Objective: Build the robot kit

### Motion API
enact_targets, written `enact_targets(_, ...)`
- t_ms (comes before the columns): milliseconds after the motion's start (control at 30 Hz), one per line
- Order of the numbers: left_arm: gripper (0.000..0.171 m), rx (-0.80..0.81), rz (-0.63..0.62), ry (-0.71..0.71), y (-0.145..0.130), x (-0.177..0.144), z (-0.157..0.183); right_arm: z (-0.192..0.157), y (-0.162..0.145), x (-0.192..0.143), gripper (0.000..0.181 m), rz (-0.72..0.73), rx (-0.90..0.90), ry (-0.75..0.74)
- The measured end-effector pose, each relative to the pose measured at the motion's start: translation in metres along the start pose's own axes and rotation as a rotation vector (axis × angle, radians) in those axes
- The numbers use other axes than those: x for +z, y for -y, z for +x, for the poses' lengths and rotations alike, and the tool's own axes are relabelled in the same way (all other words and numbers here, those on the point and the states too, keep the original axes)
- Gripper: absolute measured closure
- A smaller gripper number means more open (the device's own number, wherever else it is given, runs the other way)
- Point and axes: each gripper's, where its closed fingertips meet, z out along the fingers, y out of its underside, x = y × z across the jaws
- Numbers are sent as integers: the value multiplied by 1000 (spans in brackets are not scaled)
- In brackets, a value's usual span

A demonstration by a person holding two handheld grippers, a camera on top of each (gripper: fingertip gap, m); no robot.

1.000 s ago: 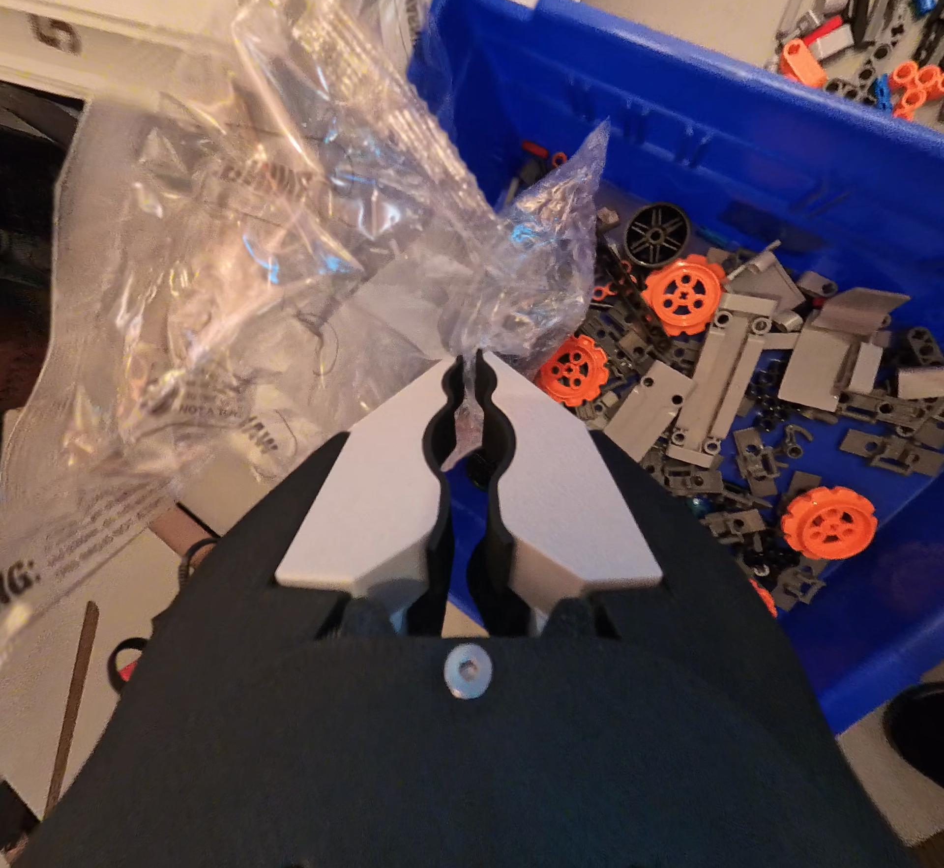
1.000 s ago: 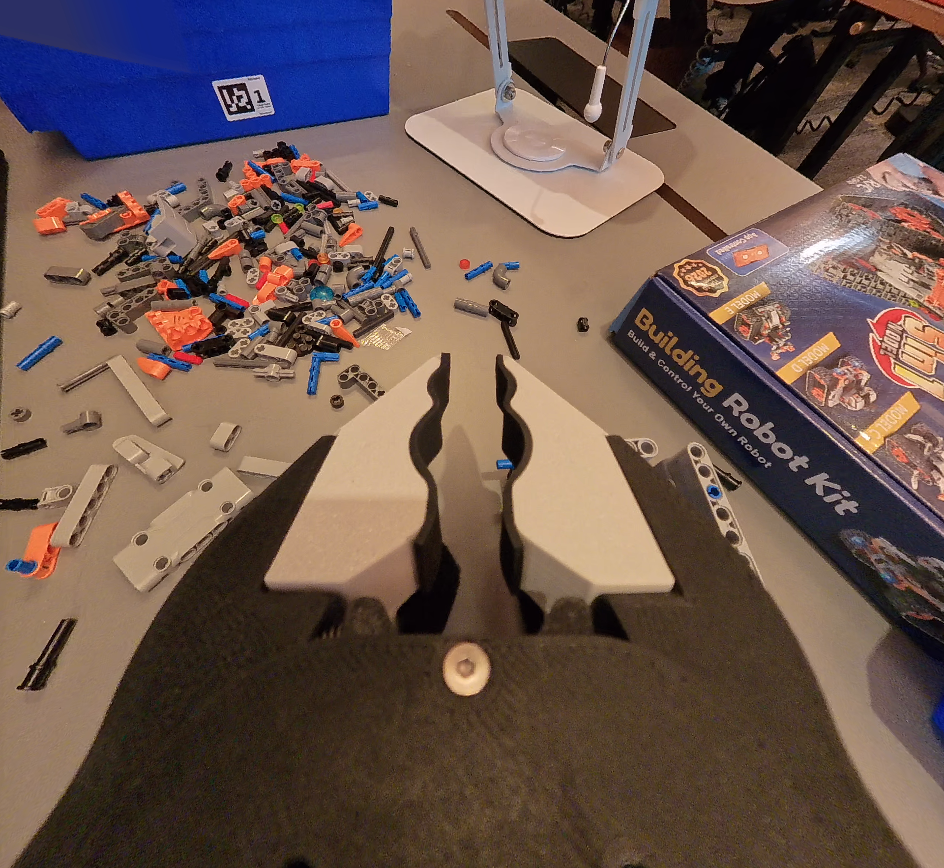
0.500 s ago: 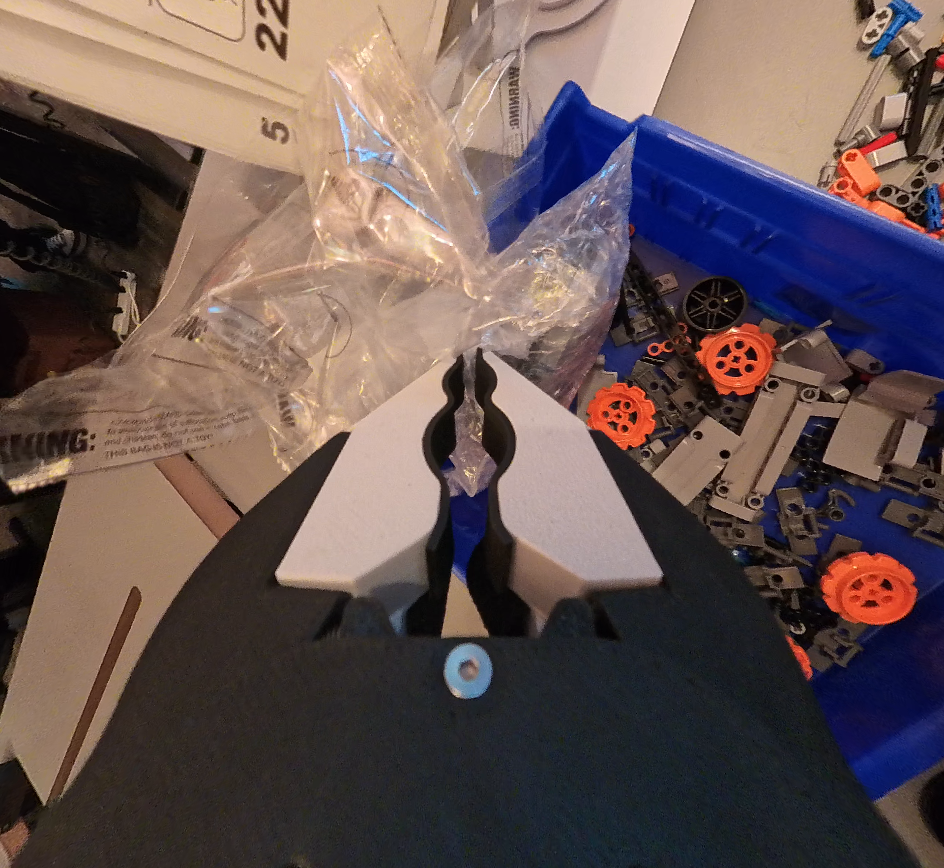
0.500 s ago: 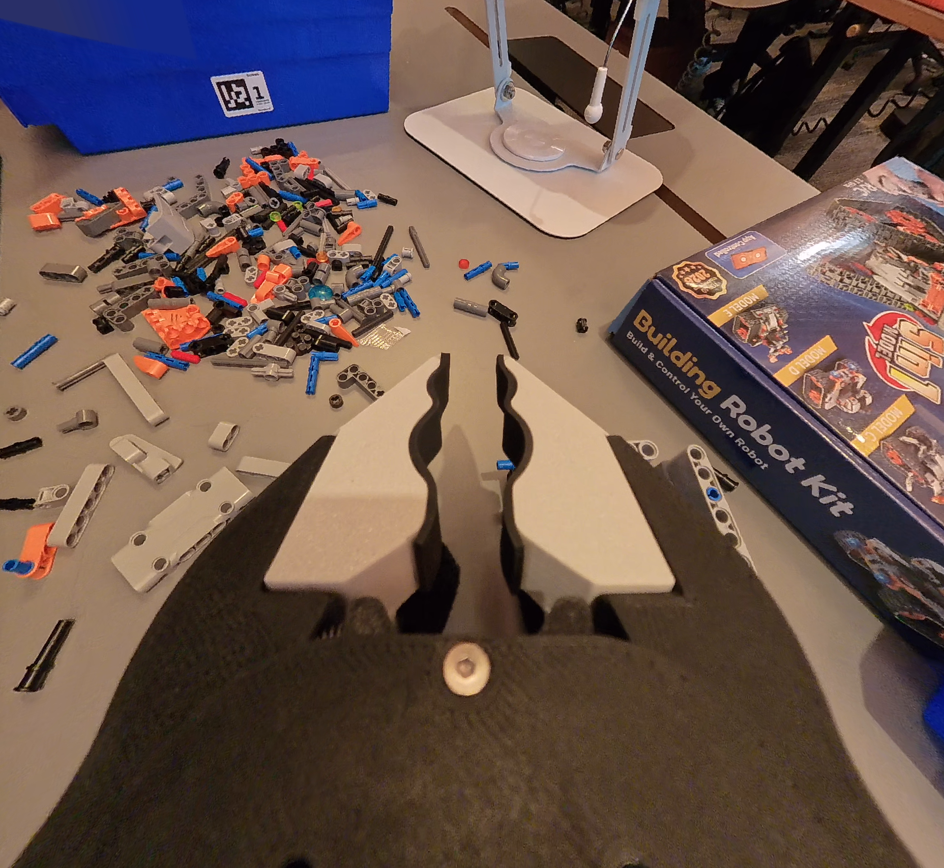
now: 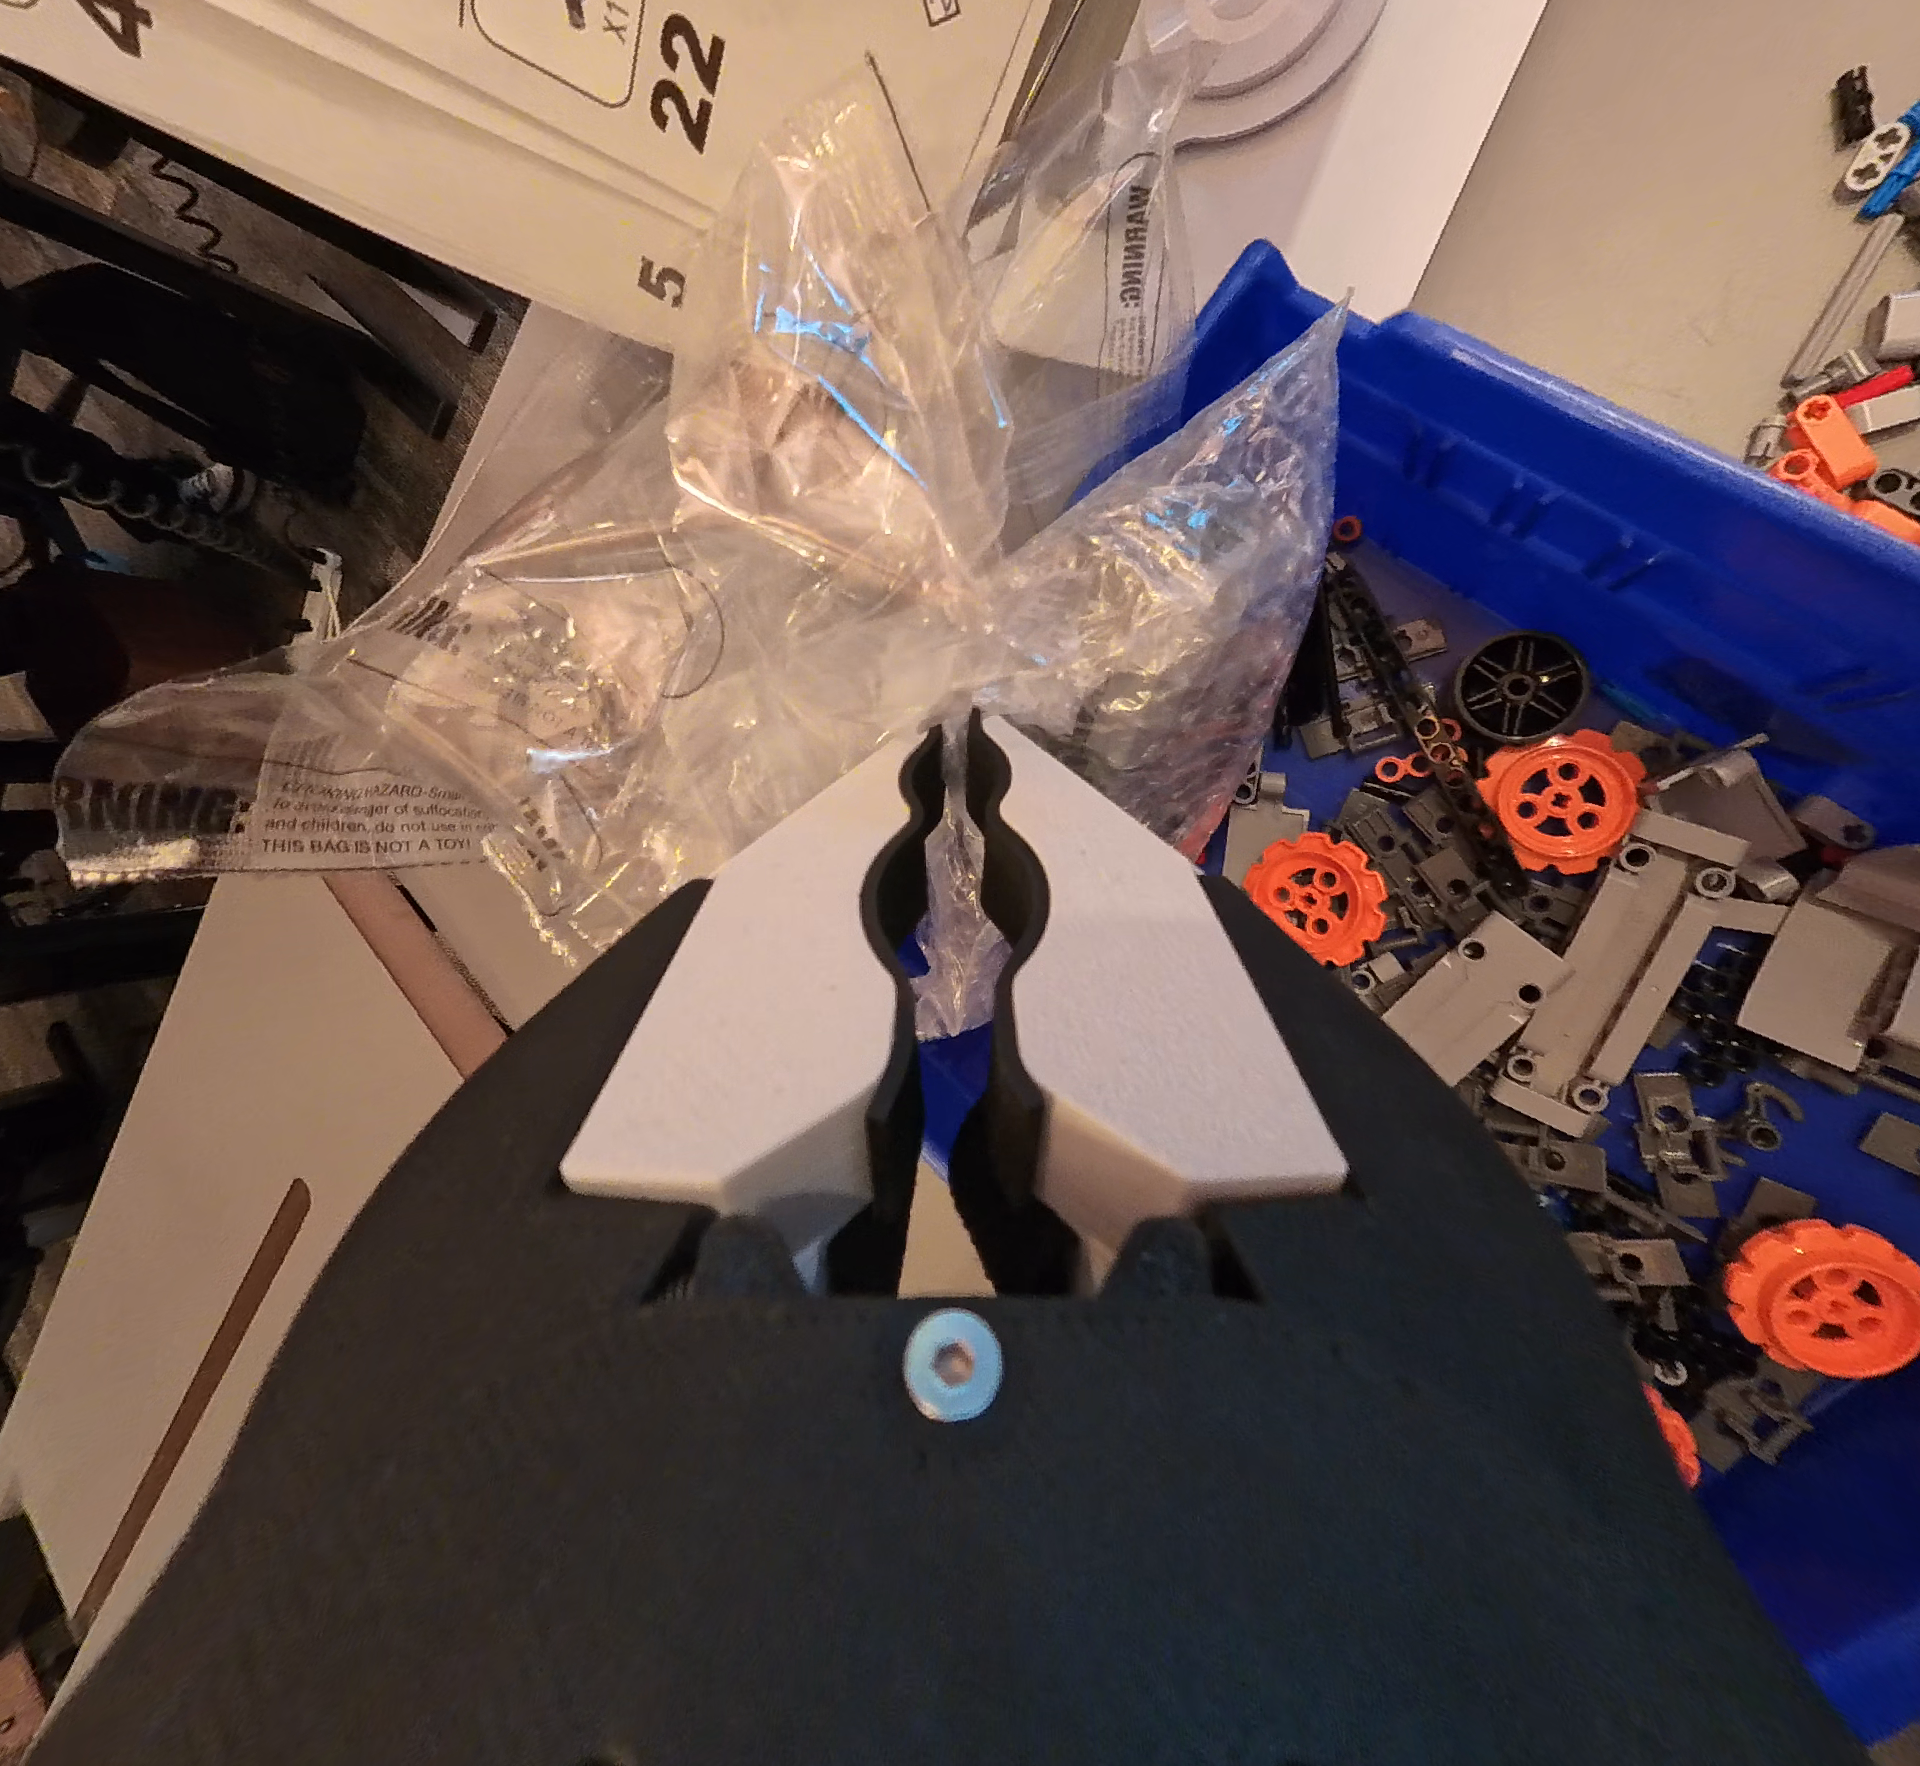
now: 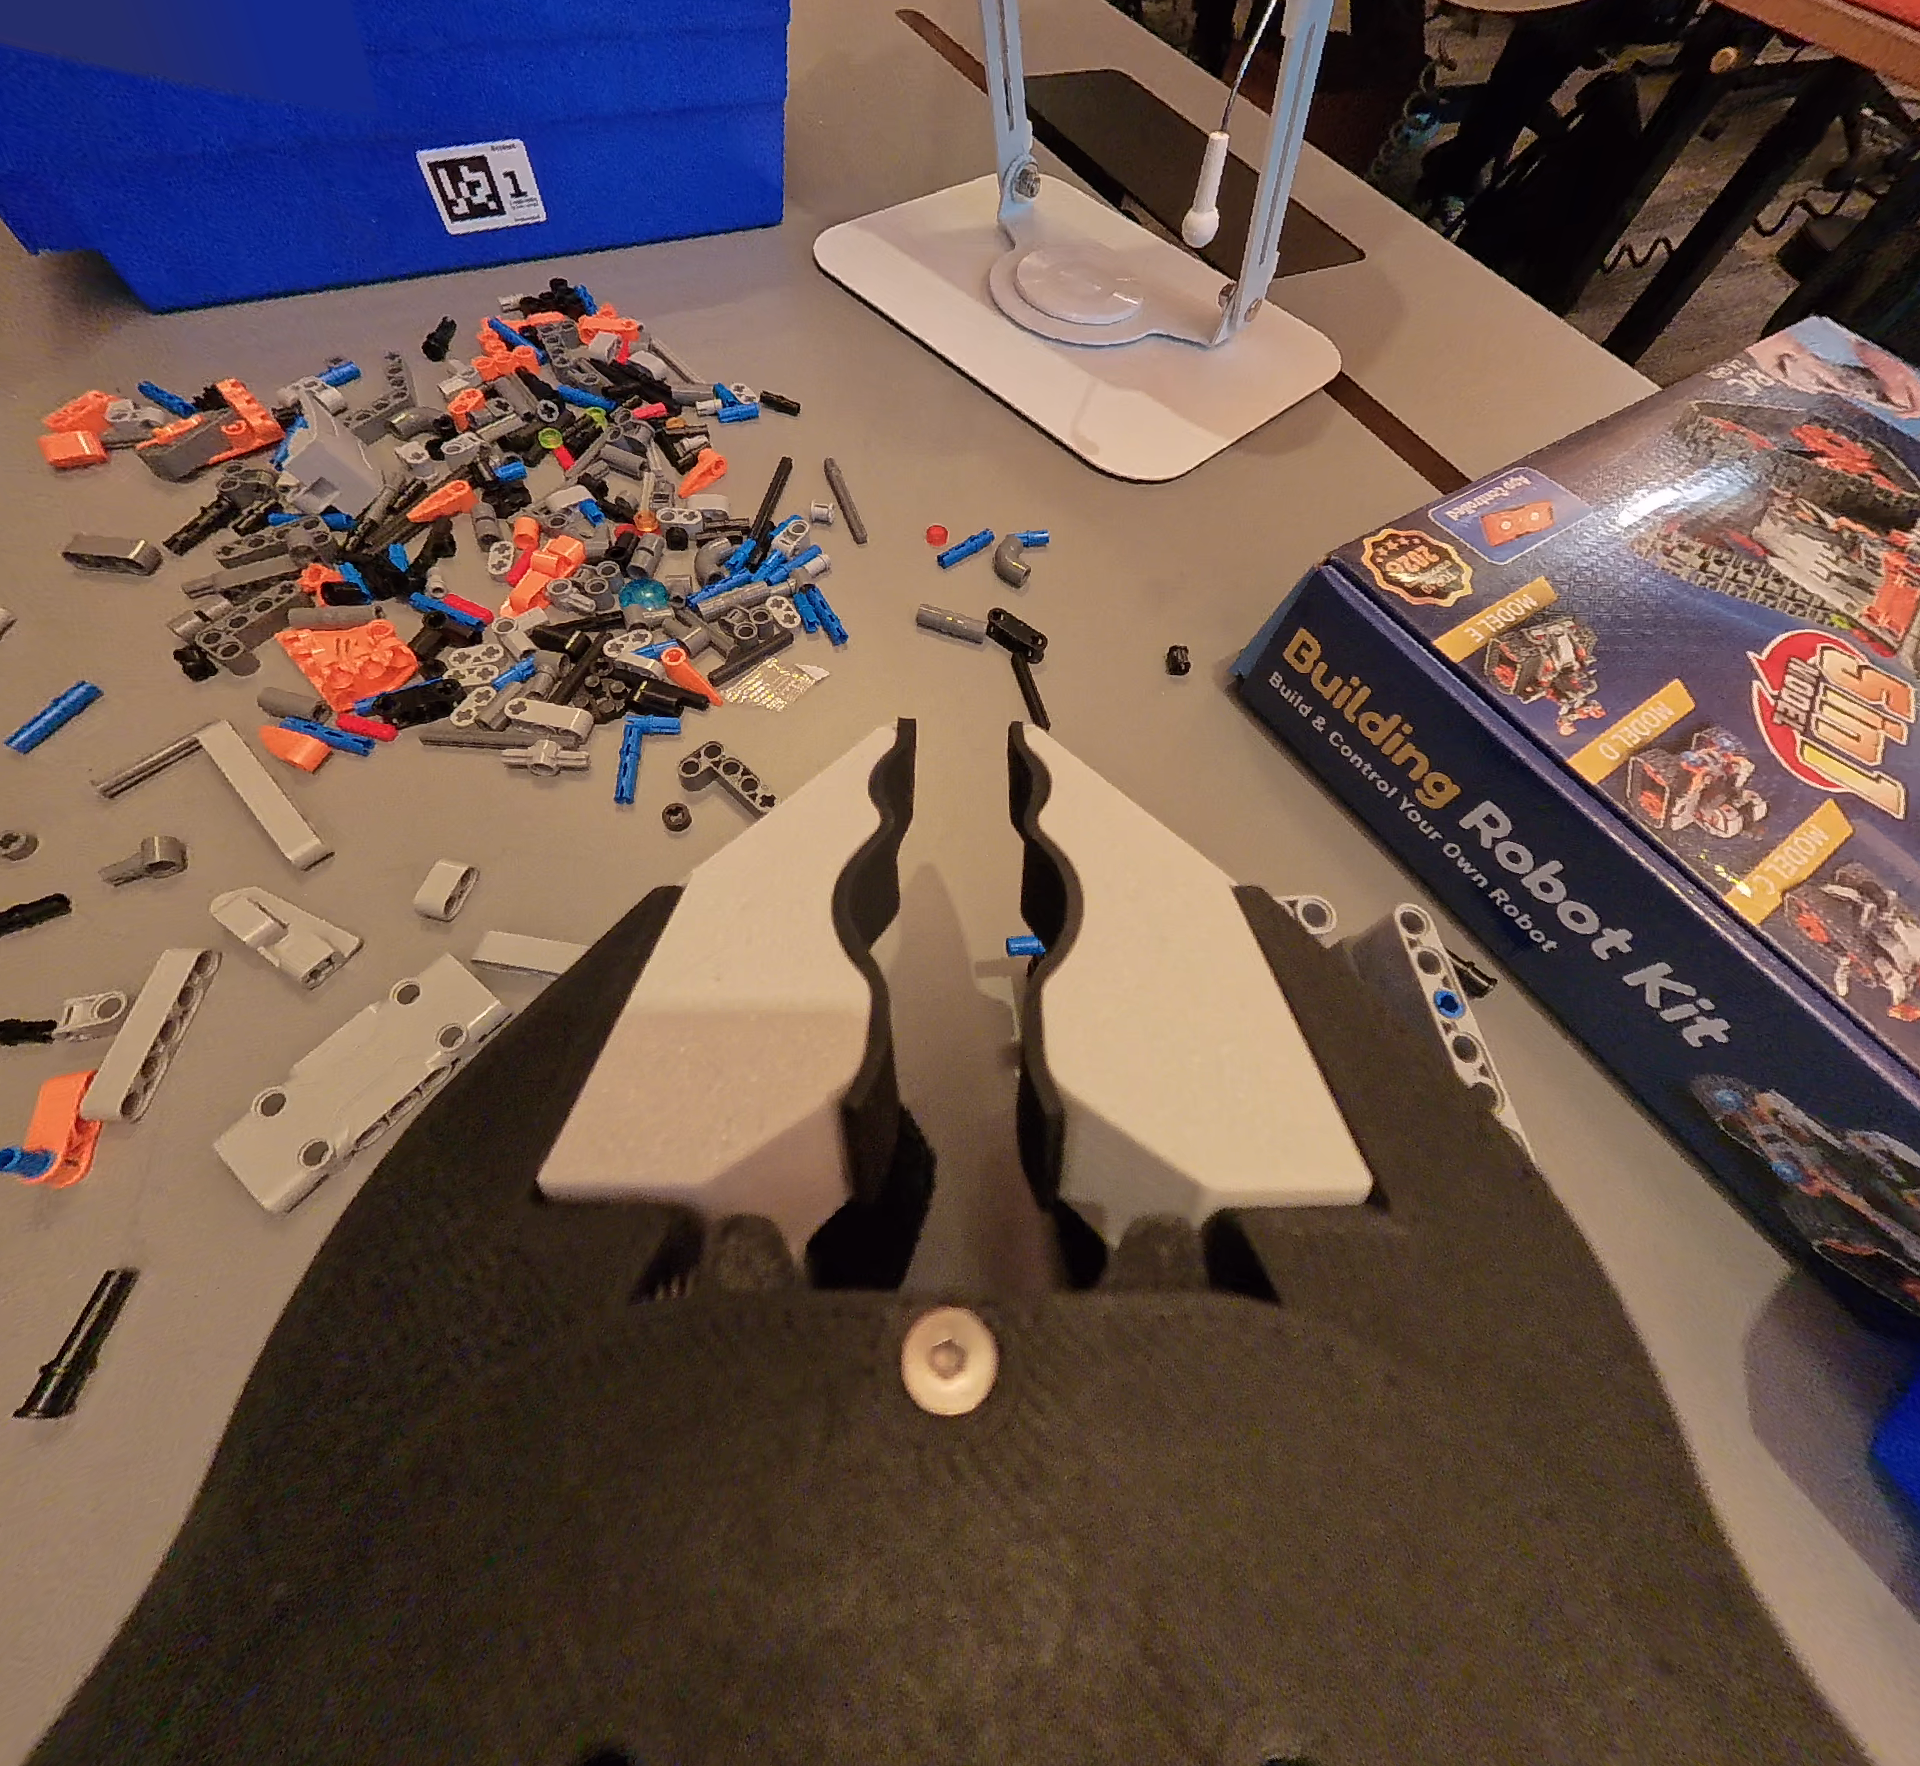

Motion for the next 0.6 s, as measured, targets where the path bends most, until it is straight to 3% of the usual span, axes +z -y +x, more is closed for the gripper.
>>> enact_targets(600, 171, -27, 26, 32, 7, -3, -14, 1, 0, 1, 166, -2, 0, -5)
